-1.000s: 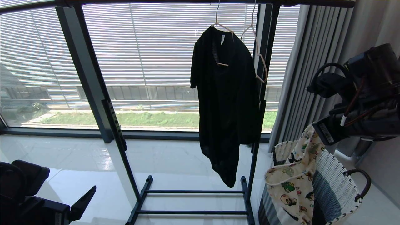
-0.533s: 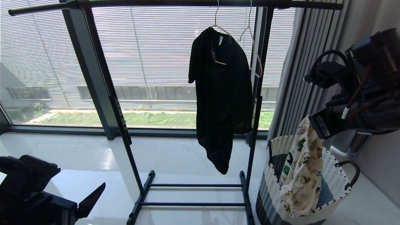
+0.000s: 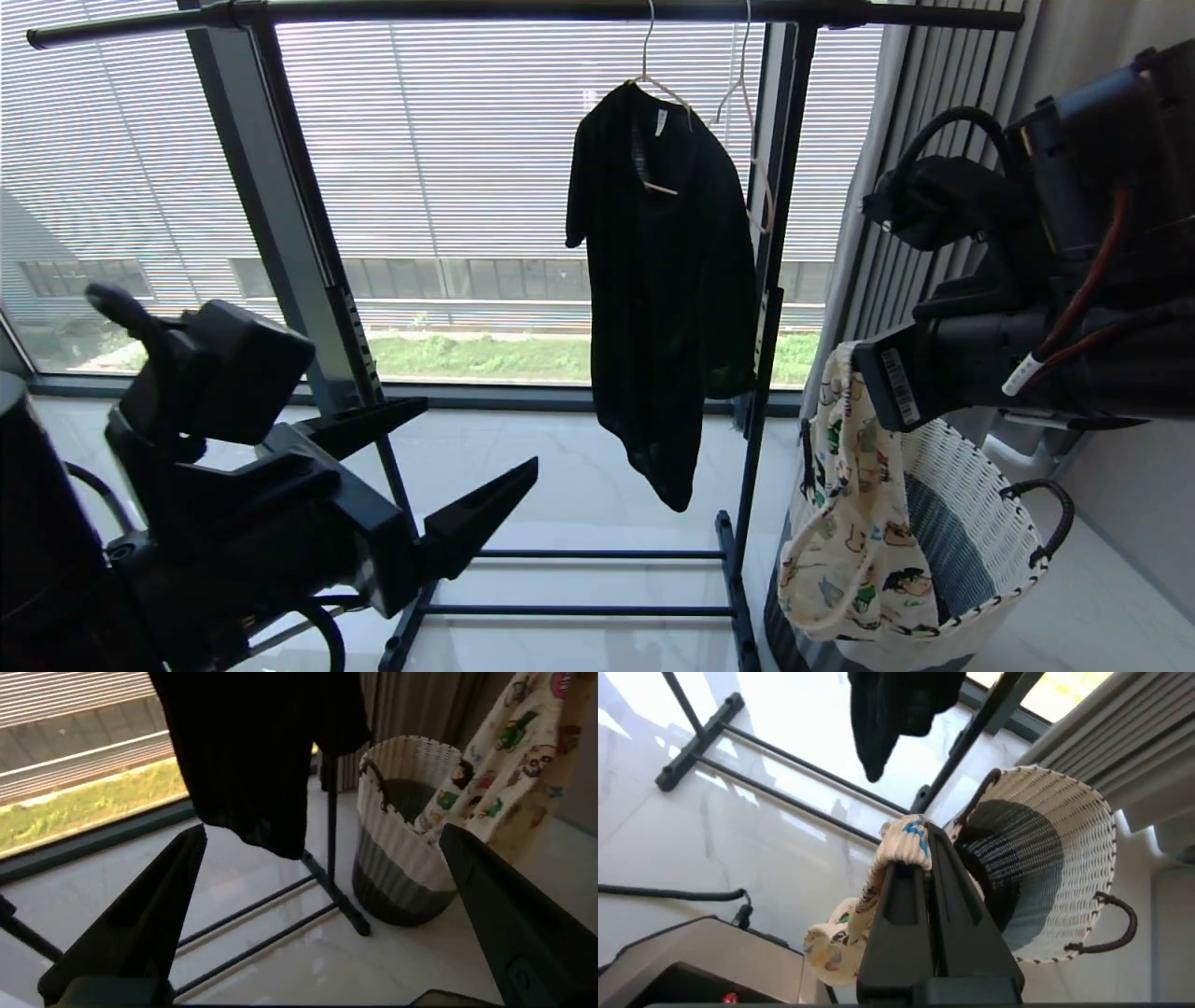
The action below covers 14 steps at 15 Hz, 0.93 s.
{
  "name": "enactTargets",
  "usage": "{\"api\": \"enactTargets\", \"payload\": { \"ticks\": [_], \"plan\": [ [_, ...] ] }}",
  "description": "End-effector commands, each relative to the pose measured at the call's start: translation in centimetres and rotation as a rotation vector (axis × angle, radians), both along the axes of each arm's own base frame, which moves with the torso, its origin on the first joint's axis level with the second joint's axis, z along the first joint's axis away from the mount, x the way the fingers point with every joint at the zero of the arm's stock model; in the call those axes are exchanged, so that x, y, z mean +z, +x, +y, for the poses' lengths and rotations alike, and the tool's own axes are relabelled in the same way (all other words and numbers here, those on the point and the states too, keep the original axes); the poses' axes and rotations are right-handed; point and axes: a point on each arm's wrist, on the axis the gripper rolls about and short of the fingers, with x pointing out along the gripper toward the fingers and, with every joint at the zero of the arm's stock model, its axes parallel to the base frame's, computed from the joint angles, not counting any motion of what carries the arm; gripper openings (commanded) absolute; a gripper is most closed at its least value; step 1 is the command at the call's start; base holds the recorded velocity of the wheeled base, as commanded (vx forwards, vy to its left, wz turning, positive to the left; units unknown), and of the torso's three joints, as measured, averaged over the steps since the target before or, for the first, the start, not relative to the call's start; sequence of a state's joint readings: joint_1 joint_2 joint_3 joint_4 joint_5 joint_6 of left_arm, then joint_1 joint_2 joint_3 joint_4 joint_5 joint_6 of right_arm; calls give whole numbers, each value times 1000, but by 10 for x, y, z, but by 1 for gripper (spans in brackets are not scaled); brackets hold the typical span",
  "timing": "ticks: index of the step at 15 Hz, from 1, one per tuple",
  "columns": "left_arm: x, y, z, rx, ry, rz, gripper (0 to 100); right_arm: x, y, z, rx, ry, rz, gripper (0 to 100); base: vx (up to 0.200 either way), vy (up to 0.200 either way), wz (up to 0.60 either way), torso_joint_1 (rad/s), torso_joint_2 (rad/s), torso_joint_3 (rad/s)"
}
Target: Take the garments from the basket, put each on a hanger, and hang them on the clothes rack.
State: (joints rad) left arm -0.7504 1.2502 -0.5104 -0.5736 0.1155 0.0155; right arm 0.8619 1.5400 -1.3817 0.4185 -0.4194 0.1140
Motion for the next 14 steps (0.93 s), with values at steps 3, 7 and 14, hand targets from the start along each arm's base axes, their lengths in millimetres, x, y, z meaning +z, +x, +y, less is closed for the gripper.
{"api": "enactTargets", "payload": {
  "ticks": [3,7,14],
  "plan": [
    [-28,9,-114,-209,13,196,100,8,-10,10,38,77,-28,0,0,0,0,0,0,0],
    [-54,32,-159,-226,60,245,100,17,-21,7,63,119,-52,0,0,0,0,0,0,0],
    [-102,71,-185,-140,56,355,100,26,-35,0,100,152,-67,0,0,0,0,0,0,0]
  ]
}}
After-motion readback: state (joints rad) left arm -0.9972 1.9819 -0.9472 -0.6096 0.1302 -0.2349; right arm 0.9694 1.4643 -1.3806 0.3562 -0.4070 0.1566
